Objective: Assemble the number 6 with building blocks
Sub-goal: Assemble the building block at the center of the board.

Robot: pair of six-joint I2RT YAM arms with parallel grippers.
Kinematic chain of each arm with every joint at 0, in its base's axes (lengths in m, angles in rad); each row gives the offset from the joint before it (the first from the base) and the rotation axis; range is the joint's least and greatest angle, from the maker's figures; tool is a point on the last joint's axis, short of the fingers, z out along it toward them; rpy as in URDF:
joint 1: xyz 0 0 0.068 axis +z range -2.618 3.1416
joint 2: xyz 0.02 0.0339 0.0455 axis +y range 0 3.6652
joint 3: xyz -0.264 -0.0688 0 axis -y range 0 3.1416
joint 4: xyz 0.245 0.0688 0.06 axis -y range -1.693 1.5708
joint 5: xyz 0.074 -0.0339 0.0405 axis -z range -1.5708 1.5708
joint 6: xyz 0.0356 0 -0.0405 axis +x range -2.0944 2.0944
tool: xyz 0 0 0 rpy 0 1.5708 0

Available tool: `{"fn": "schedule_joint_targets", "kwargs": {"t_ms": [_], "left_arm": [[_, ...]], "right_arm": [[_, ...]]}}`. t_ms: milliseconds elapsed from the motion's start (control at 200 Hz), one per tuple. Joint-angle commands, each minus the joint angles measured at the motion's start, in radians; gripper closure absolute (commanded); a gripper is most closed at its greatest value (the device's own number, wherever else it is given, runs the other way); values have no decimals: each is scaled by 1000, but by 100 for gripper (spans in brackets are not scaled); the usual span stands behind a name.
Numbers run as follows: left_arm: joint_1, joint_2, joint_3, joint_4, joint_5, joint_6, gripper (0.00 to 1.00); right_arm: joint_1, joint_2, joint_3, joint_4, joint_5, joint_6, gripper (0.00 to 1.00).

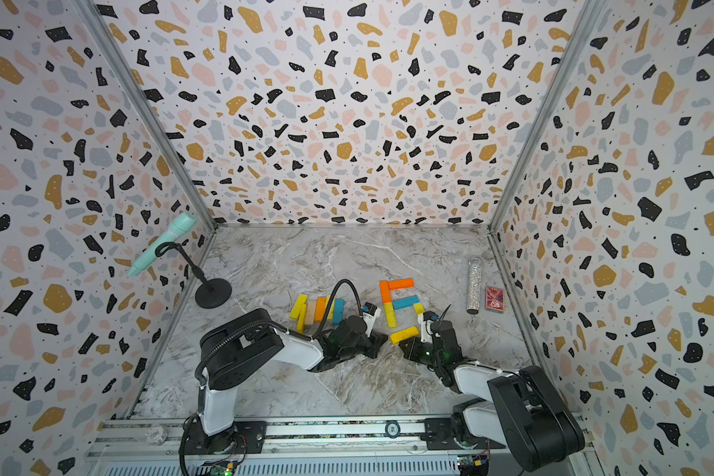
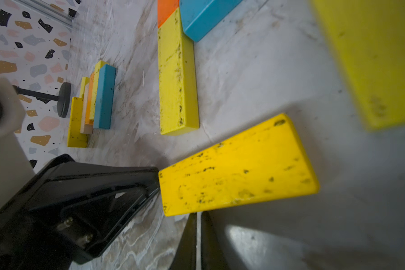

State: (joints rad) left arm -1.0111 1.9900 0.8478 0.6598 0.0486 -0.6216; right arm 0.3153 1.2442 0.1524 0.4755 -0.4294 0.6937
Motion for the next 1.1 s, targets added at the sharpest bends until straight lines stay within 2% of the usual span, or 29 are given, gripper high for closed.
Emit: {"fn": "schedule_joint_targets", "kwargs": {"t_ms": [0, 586, 731, 826, 971, 1096], "left_arm": [[-3, -8, -11, -2, 8, 6, 100], [-3, 19, 24, -20, 3, 25, 100], [-3, 29, 24, -9, 5, 16, 100], [-4, 23, 18, -11, 3, 14, 100], [-3, 6, 1, -12, -9, 15, 100], [-3, 6, -11, 3, -7, 7, 100]], "right_arm": [[-2, 10, 28, -44, 21, -13, 91], [-2, 50, 65, -53, 37, -20, 91], [-15, 13, 70, -96, 32, -22, 90], [-57, -95, 61, -157, 28, -19, 90], [-190, -308, 88, -337, 34, -68, 90], [-324, -298, 166, -443, -3, -184, 88]]}}
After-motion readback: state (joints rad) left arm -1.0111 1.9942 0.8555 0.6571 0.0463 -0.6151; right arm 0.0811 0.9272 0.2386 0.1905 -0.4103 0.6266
